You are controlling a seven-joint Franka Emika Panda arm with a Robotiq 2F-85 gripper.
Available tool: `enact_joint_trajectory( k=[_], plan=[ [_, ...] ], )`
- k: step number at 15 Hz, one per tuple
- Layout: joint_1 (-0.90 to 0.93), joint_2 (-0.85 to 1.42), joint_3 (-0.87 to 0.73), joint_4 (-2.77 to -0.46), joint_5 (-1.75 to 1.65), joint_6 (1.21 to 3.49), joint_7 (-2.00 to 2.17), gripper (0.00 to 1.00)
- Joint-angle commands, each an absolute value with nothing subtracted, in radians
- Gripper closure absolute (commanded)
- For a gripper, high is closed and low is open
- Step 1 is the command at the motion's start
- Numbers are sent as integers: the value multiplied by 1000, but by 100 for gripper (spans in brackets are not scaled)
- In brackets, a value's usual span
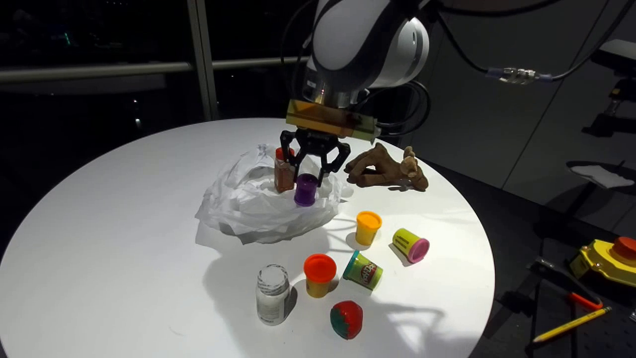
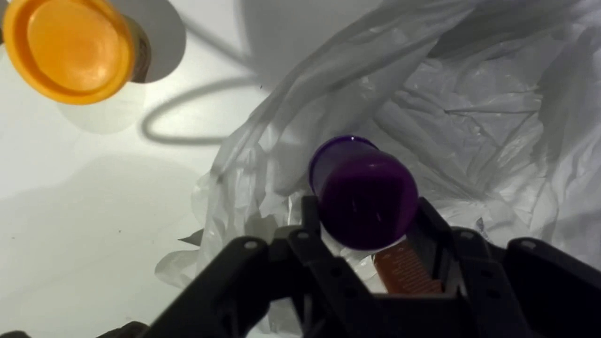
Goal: Put the objects on the table in the plastic
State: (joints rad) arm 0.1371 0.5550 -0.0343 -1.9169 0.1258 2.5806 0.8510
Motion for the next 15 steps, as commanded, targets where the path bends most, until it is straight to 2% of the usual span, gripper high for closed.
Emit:
enact_joint_trajectory(
  k=[1, 15],
  plan=[
    [171, 612, -91, -1861, 87, 2616, 879, 75],
    [157, 691, -124, -1782, 118, 2669, 873, 75]
  ],
)
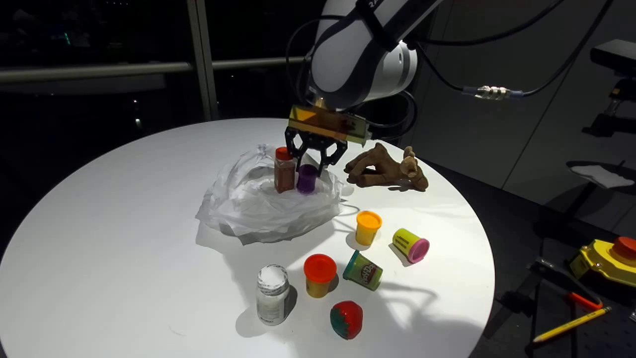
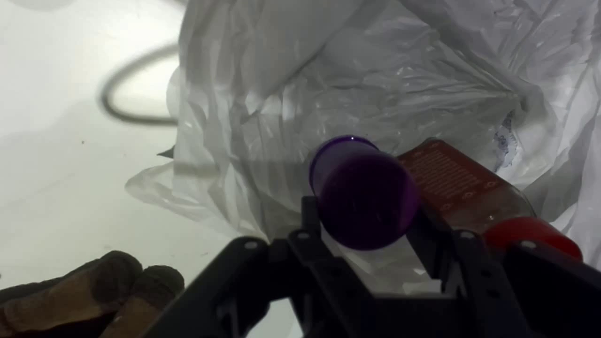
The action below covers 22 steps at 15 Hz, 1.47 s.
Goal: Put the objects on the table in the plastic
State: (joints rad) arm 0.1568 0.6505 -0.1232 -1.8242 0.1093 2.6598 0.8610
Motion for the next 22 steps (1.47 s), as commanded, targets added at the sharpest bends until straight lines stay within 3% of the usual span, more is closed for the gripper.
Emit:
enact_joint_trajectory(
  k=[1, 2, 3, 4, 7, 11, 15, 22],
  plan=[
    [156, 701, -125, -1779, 119, 2670, 873, 75],
    [154, 702, -123, -1777, 123, 2667, 873, 60],
    [155, 703, -127, -1775, 122, 2667, 875, 25],
    [151, 684, -125, -1790, 124, 2668, 869, 23],
    [150, 618, -132, -1849, 118, 2683, 861, 2],
    [156, 454, -146, -1993, 115, 2751, 857, 0],
    [172, 243, -152, -2159, 71, 2681, 866, 0],
    [154, 26, -31, -2431, -57, 2673, 797, 0]
  ],
)
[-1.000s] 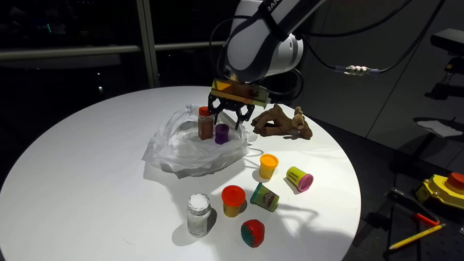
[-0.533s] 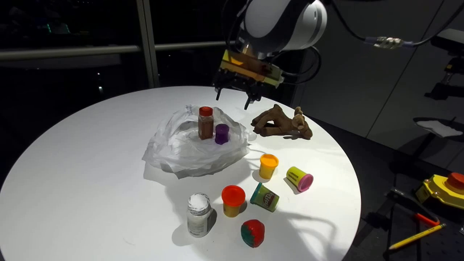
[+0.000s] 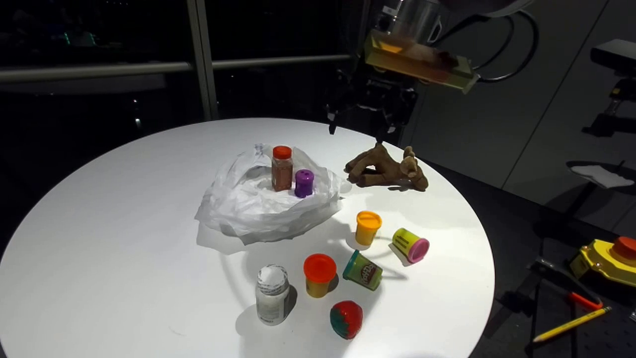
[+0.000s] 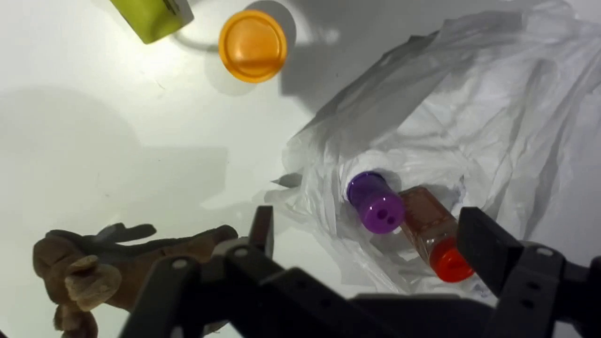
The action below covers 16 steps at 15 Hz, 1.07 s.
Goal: Put the objects on the table in the plastic
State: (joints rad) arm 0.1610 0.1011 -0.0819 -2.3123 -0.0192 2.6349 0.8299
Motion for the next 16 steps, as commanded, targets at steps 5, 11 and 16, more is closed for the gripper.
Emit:
enact_joint_trajectory(
  k=[5, 11, 16],
  plan=[
    [162, 64, 49, -2527, -86, 2742, 794, 0],
    [170, 152, 18, -2552, -236, 2769, 844, 0],
    [173, 249, -30, -2532, -190, 2899, 842, 0]
  ],
)
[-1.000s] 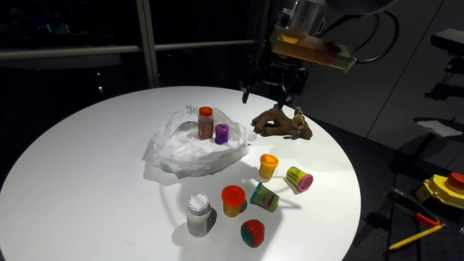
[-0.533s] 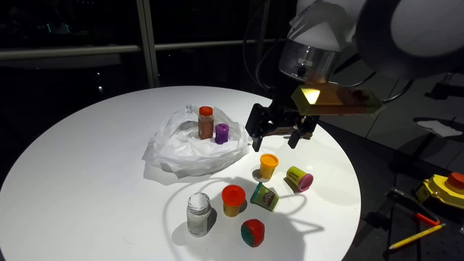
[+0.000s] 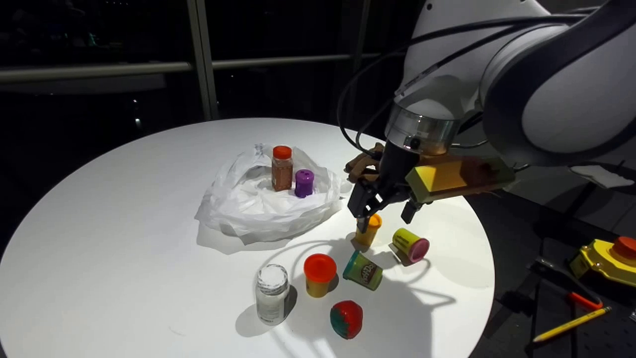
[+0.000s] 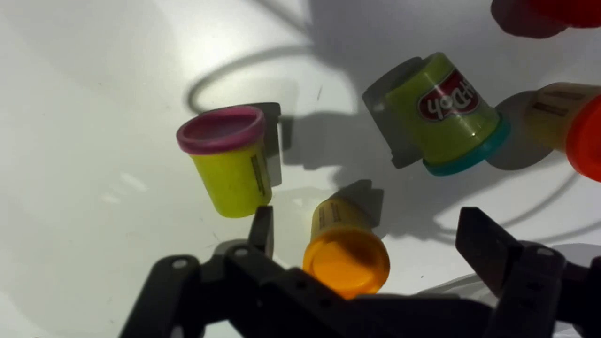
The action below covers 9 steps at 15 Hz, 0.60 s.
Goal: Put the objects on the table in the plastic
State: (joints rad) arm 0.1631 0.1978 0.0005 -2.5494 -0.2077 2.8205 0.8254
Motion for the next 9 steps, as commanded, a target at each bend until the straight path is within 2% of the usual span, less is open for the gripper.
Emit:
enact_joint_trajectory(
  k=[1, 9],
  plan=[
    [178, 271, -47, -2526, -185, 2921, 843, 0],
    [181, 350, -61, -2476, -24, 2972, 770, 0]
  ],
)
